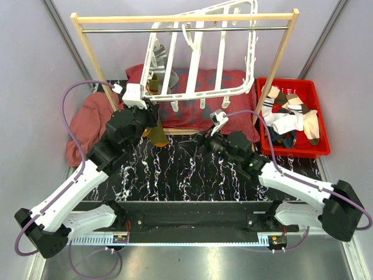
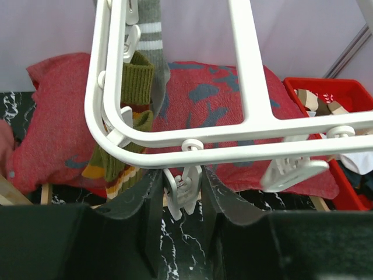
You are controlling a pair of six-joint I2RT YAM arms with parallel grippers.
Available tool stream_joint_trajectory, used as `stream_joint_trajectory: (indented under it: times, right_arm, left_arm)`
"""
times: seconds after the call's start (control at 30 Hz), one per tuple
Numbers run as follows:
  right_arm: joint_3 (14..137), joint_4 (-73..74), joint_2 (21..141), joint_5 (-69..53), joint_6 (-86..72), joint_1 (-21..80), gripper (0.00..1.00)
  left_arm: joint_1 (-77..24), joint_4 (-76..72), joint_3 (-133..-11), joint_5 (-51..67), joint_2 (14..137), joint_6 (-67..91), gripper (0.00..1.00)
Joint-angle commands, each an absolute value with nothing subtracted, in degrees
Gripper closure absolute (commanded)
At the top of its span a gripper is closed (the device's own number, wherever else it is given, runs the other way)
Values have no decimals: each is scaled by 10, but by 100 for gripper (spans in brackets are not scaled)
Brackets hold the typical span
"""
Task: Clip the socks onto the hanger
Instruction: Open the clamp at the hanger.
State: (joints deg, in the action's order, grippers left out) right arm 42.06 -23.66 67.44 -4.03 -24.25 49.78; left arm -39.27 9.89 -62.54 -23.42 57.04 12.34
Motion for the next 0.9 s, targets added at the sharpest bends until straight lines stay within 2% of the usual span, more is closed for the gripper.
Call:
stream_joint_trajectory:
  times: [0.0,0.2,0.4,0.67,0.87]
  right_arm:
    - [430,-181,621,-6,-275,501,18]
    - [456,-189,595,-12,-308,501,17]
    - [470,-71,573,37,-338,501,15]
    - [477,255,475,182,-402,501,10]
    - [526,467,474,300,-438,496,7]
  left_arm:
    - [-394,42,-586,-233,542,71,100]
    - [-394,14,-561,-242,524,57,100]
    - [-394,42,-578,-230,526,18,100]
    - [-394,100,-607,-242,534,44,100]
    - [-394,125,-613,-220,543,63,100]
